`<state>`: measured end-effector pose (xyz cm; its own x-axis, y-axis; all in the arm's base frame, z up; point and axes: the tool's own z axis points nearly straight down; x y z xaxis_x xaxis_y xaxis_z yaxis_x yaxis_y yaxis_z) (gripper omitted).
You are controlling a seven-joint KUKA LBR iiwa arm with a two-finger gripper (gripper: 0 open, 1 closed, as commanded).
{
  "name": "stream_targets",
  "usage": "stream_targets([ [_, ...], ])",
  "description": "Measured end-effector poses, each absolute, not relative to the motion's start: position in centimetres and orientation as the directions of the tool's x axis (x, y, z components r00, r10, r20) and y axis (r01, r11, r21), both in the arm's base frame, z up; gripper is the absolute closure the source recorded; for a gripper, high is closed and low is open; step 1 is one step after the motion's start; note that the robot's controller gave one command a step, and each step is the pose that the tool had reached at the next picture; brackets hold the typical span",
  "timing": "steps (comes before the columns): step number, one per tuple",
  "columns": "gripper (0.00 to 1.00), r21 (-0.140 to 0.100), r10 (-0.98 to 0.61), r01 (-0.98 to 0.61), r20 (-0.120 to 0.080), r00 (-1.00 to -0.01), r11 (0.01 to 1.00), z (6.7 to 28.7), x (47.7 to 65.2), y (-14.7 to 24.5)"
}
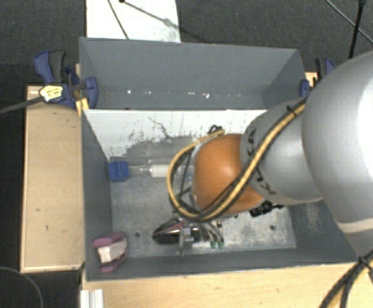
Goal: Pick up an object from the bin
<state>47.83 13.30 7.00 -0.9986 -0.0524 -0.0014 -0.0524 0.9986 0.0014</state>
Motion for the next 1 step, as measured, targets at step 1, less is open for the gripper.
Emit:
stream_targets([
  [1,1.00,0.002,-0.099,-0.099,-0.009,-0.995,0.995,18.62,48.57,15.63],
])
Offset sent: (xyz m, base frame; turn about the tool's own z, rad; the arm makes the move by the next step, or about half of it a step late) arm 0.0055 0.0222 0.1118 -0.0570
